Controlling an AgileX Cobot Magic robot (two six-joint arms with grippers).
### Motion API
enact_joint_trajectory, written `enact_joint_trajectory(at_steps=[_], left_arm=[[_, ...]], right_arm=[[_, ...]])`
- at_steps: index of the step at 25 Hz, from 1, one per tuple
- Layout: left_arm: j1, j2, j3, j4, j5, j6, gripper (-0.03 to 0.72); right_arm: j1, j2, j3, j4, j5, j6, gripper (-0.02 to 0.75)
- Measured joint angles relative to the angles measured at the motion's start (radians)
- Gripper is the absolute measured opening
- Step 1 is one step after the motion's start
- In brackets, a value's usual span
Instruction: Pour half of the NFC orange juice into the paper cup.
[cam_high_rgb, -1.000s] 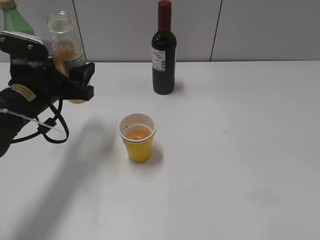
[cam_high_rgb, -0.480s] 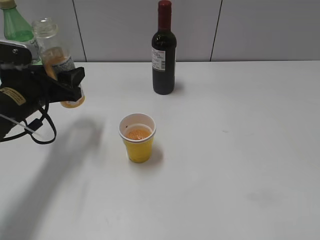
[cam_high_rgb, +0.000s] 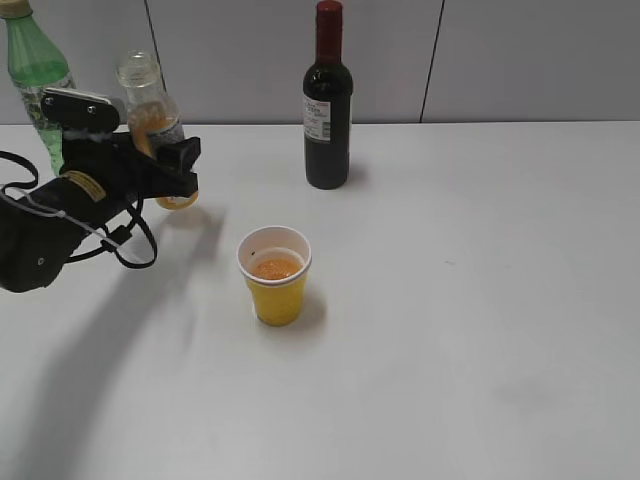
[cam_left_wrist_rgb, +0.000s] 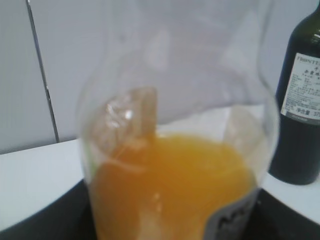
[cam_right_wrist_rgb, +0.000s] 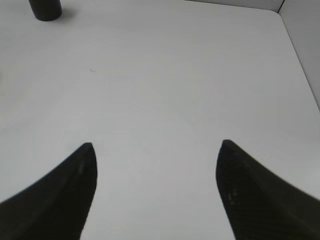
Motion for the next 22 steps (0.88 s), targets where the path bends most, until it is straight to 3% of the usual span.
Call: enact_joint_trajectory(at_steps=[8,22], left_arm=[[0.002,0.093,-0.071,0.0,0.014,-0.001,0.472],[0.015,0.115,-0.074,0.0,0.02,0.0,0.472]], right_arm=[[0.0,0.0,0.0,0.0,0.0,0.001,0.563],[0.0,0.0,0.0,0.0,0.0,0.001,0.563]])
